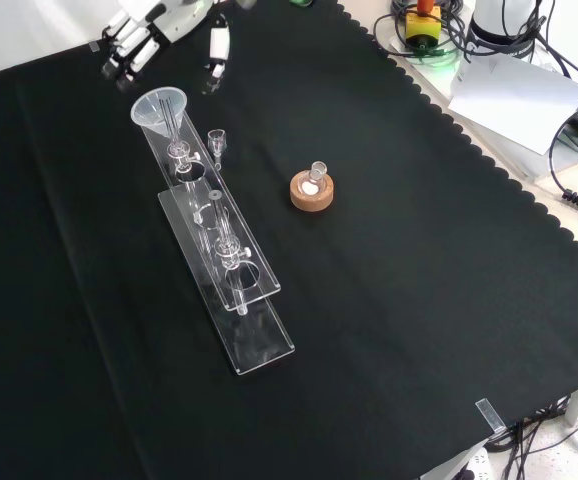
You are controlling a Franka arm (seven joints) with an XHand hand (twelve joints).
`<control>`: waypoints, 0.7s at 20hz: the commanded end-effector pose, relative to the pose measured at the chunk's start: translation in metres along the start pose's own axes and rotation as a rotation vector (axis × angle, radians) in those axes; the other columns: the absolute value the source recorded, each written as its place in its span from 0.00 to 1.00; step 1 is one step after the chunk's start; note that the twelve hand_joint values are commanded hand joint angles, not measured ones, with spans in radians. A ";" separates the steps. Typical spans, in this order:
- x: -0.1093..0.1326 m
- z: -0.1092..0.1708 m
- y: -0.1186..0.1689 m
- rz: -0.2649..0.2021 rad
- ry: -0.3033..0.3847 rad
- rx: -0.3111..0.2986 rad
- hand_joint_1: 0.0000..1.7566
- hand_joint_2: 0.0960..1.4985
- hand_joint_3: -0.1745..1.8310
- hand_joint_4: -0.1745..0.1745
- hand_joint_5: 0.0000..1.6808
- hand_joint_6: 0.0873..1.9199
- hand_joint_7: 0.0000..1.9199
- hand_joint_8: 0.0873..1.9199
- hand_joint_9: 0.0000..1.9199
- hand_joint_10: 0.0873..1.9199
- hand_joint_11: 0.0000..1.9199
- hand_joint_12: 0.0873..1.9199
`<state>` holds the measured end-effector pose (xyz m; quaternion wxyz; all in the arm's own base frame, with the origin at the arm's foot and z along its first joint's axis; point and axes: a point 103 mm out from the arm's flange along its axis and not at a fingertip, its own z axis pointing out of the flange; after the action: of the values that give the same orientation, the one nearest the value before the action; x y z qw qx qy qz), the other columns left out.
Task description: Put the funnel back on the funnel stand.
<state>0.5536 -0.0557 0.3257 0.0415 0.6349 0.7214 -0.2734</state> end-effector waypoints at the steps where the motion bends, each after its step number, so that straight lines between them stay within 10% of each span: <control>1: -0.011 -0.002 -0.057 0.057 0.063 -0.037 0.29 0.46 0.28 0.37 0.14 0.00 0.00 0.23 0.13 0.33 0.07 0.75; 14: -0.007 0.020 -0.155 0.114 0.247 -0.085 0.30 0.48 0.28 0.35 0.17 0.00 0.03 0.29 0.16 0.34 0.09 0.75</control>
<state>0.4749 -0.0628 0.3600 0.0301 0.6637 0.7125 -0.2259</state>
